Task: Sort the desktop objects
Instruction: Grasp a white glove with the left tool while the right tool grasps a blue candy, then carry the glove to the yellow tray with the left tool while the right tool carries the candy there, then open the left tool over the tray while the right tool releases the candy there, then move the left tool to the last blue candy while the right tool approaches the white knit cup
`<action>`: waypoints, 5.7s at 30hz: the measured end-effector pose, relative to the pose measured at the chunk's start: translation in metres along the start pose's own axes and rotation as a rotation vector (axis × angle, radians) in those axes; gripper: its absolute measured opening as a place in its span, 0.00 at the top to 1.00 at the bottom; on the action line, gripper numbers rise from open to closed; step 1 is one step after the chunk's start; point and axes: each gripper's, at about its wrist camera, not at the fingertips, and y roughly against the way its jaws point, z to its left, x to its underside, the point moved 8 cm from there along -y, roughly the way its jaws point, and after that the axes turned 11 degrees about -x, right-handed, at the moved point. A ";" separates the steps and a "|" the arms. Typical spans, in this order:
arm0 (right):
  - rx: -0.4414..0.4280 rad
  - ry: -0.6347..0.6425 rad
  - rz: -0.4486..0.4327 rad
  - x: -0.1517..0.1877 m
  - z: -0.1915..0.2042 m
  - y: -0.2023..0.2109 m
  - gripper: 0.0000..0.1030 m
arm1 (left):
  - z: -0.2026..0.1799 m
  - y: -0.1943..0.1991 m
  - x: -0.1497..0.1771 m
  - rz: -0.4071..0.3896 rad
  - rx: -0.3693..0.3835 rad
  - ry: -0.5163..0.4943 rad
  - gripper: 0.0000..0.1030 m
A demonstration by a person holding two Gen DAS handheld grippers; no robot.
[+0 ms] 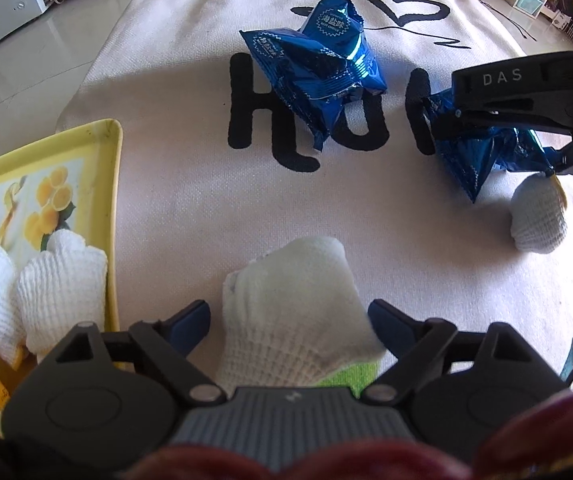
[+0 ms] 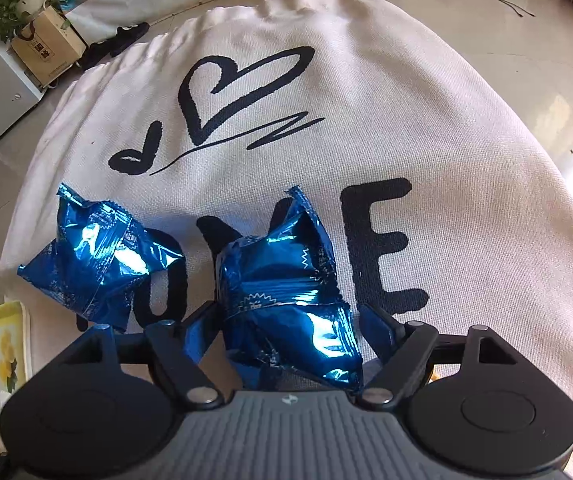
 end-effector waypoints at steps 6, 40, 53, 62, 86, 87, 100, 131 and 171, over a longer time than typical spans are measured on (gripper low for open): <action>-0.016 0.040 -0.026 -0.002 0.007 0.005 0.45 | 0.009 0.009 -0.006 -0.009 0.050 0.063 0.46; -0.264 0.190 0.010 0.043 0.129 0.055 0.45 | 0.186 0.063 -0.078 -0.197 -0.023 0.467 0.47; -0.450 0.316 0.073 0.077 0.194 0.050 0.45 | 0.239 0.060 -0.074 -0.205 -0.070 0.556 0.47; -0.530 0.379 0.152 0.108 0.230 0.036 0.45 | 0.252 0.055 -0.073 -0.195 -0.074 0.575 0.47; -0.626 0.424 0.152 0.125 0.269 0.024 0.28 | 0.259 0.057 -0.070 -0.198 -0.136 0.607 0.19; -0.624 0.424 0.153 0.124 0.268 0.023 0.28 | 0.259 0.057 -0.071 -0.199 -0.135 0.610 0.18; -0.595 0.388 0.136 0.112 0.257 0.019 0.28 | 0.252 0.059 -0.072 -0.199 -0.136 0.598 0.13; -0.171 0.038 -0.030 0.022 0.087 0.082 0.22 | 0.122 0.105 -0.062 -0.243 -0.108 0.327 0.01; -0.222 -0.501 -0.032 0.018 -0.067 0.155 0.12 | -0.017 0.056 -0.131 -0.222 -0.171 0.406 0.01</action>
